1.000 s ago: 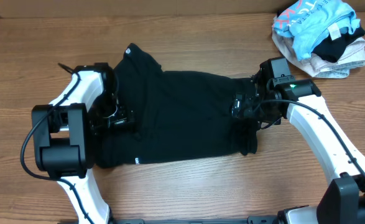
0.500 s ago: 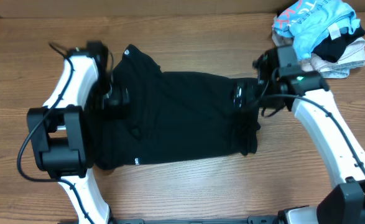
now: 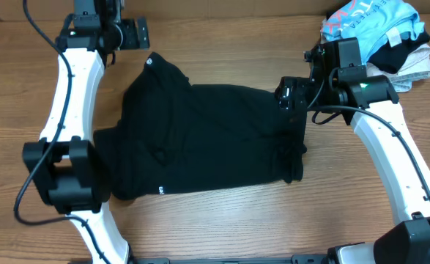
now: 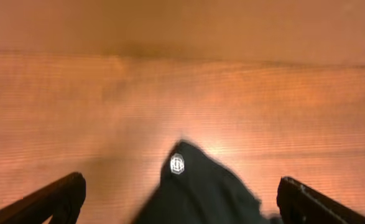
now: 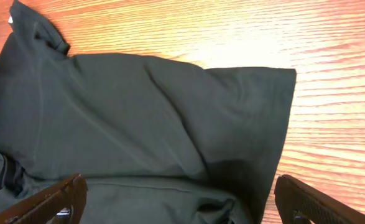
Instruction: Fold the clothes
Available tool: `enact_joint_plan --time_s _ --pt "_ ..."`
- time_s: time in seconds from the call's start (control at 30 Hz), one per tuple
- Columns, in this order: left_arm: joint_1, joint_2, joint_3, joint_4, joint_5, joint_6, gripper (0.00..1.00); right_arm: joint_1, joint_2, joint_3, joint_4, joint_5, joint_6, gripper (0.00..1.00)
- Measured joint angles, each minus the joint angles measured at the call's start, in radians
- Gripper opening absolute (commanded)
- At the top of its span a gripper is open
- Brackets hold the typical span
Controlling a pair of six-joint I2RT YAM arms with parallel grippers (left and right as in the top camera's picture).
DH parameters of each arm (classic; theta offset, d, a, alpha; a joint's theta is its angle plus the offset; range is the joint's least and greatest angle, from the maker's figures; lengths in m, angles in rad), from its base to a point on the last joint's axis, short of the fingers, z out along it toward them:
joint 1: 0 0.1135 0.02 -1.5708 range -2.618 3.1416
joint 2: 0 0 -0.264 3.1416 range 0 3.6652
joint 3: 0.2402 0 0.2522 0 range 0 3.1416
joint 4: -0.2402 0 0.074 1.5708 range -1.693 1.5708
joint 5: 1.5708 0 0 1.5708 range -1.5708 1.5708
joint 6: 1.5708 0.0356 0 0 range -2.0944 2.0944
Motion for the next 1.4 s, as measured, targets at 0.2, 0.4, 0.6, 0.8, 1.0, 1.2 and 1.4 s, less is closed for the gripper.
enact_joint_plan --time_s 0.2,0.4,0.6,0.8,1.0,1.2,1.4 --pt "-0.004 0.164 0.003 0.122 0.018 0.036 0.99 0.0 0.0 0.0 -0.03 0.005 0.0 0.98" --pt "-0.029 0.288 0.003 0.178 0.024 0.055 0.98 0.0 0.0 0.0 -0.044 0.005 0.0 0.96" --pt "-0.06 0.312 0.003 0.218 0.029 0.065 0.81 0.0 0.0 0.0 -0.045 0.005 0.0 0.95" --pt "-0.081 0.327 0.003 0.198 0.03 0.077 0.68 0.0 0.0 0.0 -0.044 0.005 0.0 0.95" --pt "-0.085 0.37 0.003 0.192 -0.006 0.072 0.7 0.0 0.0 0.0 -0.044 0.005 0.0 0.95" --pt "-0.085 0.373 0.003 0.221 -0.042 0.072 0.68 0.0 0.0 0.0 -0.044 0.005 0.0 0.95" --pt "-0.085 0.373 0.003 0.231 -0.053 0.061 0.63 0.0 0.0 0.0 -0.044 0.005 -0.001 0.95"
